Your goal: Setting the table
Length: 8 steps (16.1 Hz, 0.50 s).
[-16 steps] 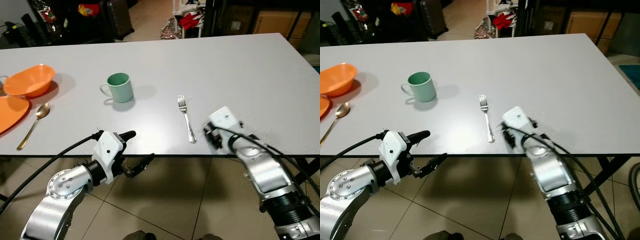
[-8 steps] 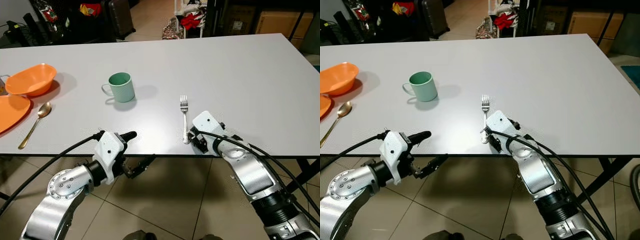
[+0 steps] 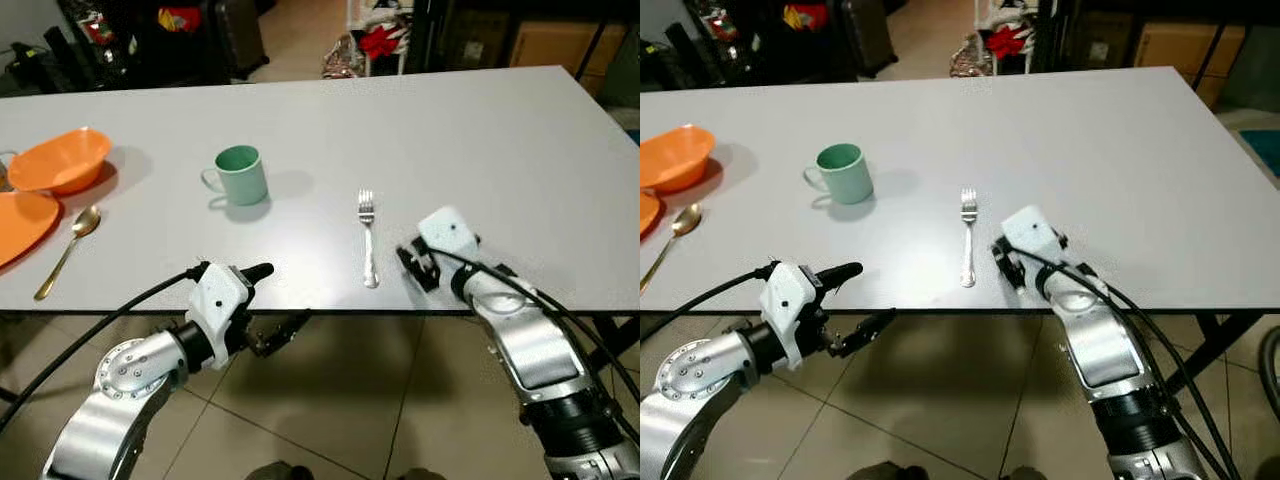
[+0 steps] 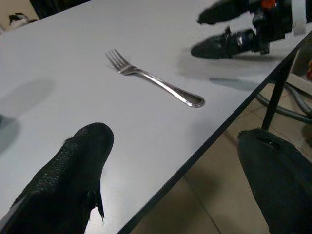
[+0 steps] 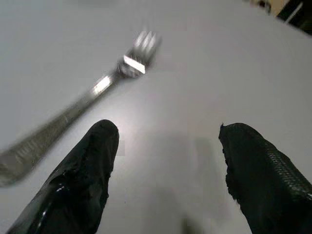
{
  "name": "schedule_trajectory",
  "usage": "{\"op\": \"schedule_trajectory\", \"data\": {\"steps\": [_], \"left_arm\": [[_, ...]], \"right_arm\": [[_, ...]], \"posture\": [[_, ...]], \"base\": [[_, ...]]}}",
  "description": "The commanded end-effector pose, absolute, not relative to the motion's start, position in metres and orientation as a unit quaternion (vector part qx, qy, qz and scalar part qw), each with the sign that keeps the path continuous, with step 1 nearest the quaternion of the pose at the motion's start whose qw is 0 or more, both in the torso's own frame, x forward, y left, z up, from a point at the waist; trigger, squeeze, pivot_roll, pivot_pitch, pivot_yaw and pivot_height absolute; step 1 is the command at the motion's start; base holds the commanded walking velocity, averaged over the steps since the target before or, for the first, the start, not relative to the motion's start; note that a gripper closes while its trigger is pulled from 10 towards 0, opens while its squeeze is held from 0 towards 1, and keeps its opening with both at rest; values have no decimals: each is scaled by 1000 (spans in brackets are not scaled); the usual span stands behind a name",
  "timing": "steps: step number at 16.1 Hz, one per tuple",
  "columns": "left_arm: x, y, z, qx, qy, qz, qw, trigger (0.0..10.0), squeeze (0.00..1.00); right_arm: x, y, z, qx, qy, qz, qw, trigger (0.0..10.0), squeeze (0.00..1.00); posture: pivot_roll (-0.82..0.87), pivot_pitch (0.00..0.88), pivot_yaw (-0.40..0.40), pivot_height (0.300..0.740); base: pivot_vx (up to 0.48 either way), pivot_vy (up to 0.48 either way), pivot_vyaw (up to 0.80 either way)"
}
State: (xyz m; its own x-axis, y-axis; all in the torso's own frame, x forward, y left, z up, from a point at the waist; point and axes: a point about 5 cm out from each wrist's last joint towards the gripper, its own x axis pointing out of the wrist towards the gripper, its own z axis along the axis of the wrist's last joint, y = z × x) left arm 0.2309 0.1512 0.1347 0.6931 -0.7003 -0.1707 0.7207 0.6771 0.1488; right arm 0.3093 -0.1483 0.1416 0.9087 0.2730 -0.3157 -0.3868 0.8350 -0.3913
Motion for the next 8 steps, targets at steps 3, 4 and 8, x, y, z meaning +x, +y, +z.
{"op": "schedule_trajectory", "data": {"steps": [3, 4, 8], "left_arm": [[232, 145, 137, 106, 46, -399, 910, 10000, 0], [233, 144, 138, 106, 44, -400, 909, 10000, 0], [232, 146, 135, 110, 48, -400, 909, 10000, 0]], "right_arm": [[301, -117, 140, -238, 108, 248, 933, 10000, 0], [300, -110, 138, -252, 106, 257, 927, 10000, 0], [306, -95, 128, -312, 110, 258, 908, 10000, 0]], "posture": [[-117, 67, 142, 740], [-116, 66, 143, 740], [-113, 71, 142, 740]], "base": [[0, 0, 0], [0, 0, 0], [0, 0, 0]]}}
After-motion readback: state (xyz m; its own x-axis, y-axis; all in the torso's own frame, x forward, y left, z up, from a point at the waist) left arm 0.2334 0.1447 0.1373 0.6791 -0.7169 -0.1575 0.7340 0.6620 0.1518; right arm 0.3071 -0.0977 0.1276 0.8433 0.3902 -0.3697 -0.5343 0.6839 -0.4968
